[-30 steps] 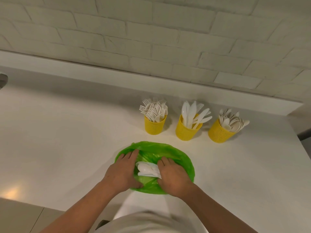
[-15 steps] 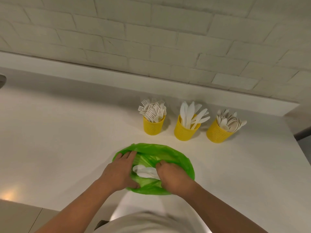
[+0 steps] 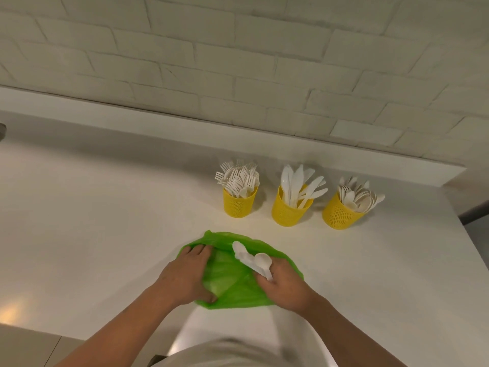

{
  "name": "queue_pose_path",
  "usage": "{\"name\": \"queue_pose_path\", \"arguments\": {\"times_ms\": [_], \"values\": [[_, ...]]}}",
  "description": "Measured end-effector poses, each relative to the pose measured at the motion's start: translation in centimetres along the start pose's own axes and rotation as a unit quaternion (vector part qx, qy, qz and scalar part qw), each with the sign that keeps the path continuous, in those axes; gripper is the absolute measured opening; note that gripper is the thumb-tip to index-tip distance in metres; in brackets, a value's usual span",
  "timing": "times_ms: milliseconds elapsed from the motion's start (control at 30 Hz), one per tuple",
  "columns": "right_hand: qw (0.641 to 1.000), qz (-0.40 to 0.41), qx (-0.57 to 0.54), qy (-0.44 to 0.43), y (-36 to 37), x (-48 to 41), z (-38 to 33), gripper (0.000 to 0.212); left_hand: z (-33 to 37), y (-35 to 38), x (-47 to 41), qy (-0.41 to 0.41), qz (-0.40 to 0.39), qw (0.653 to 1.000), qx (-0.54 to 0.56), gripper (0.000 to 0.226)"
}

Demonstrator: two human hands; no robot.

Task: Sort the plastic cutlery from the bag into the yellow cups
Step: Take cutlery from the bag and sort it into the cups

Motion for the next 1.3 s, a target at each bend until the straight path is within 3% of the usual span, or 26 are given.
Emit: {"name": "queue_pose_path", "arguments": {"times_ms": [67,167,333,433,533,600,633,700,767,867,967,1067,1200,1300], "values": [[0.99,0.079,-0.108,0.034,0.1,0.1,-0.2,0.014,0.1,-0.1,-0.1,0.003,-0.01,1.0,-0.015,0.121],[0.961,0.149,-0.231,0.037,-0.6,-0.4,-1.4,0.026,0.2,-0.2,0.1,0.006,-0.023,0.999,-0.039,0.129],[0.88,0.17,-0.444,0.01,-3.4,-1.8,-4.7,0.018,0.0,-0.7,0.3,0.014,-0.047,0.996,-0.069,0.135],[0.843,0.124,-0.524,0.002,-5.3,-2.0,-6.1,0.02,-0.3,-2.3,0.8,0.036,-0.065,0.996,-0.048,0.118],[0.856,0.084,-0.511,0.018,-6.3,-2.4,-6.9,0.024,-0.5,-5.5,1.5,0.073,-0.016,0.996,-0.047,0.082],[0.874,0.064,-0.482,0.017,-6.1,-2.6,-7.5,0.025,0.0,-8.0,1.8,0.068,0.104,0.992,0.007,0.052],[0.879,0.053,-0.473,0.014,-5.8,-2.7,-7.9,0.027,0.5,-9.1,1.8,0.059,0.171,0.979,0.09,0.039],[0.886,0.024,-0.463,0.004,-4.9,-3.0,-8.4,0.031,2.2,-11.6,2.1,0.054,0.279,0.908,0.308,0.026],[0.892,-0.012,-0.452,0.001,-4.0,-3.1,-8.9,0.031,4.0,-14.3,1.9,0.077,0.328,0.844,0.418,0.033],[0.896,-0.068,-0.439,0.007,-3.0,-3.1,-9.5,0.031,5.9,-17.3,0.5,0.122,0.297,0.833,0.45,0.044],[0.89,-0.095,-0.446,0.008,-2.6,-3.3,-10.3,0.03,6.7,-18.1,-1.1,0.136,0.251,0.851,0.441,0.042],[0.889,-0.063,-0.453,0.02,-3.0,-3.6,-11.0,0.031,7.2,-17.6,-1.7,0.133,0.238,0.879,0.392,0.036],[0.9,-0.002,-0.435,0.024,-3.5,-4.0,-11.1,0.029,6.8,-17.3,-2.3,0.096,0.243,0.843,0.47,0.032],[0.907,0.018,-0.421,0.023,-3.5,-4.2,-10.7,0.028,5.9,-17.7,-2.4,0.069,0.267,0.851,0.446,0.021]]}}
Point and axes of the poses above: each hand's wrist, its own x-axis away from the middle knuckle, its own y-axis out of the palm, z = x × y, the point moved 1 cm from there along -x, towards the middle knuckle, and after that the axes turned 13 degrees about -x, right-handed, at the moved point
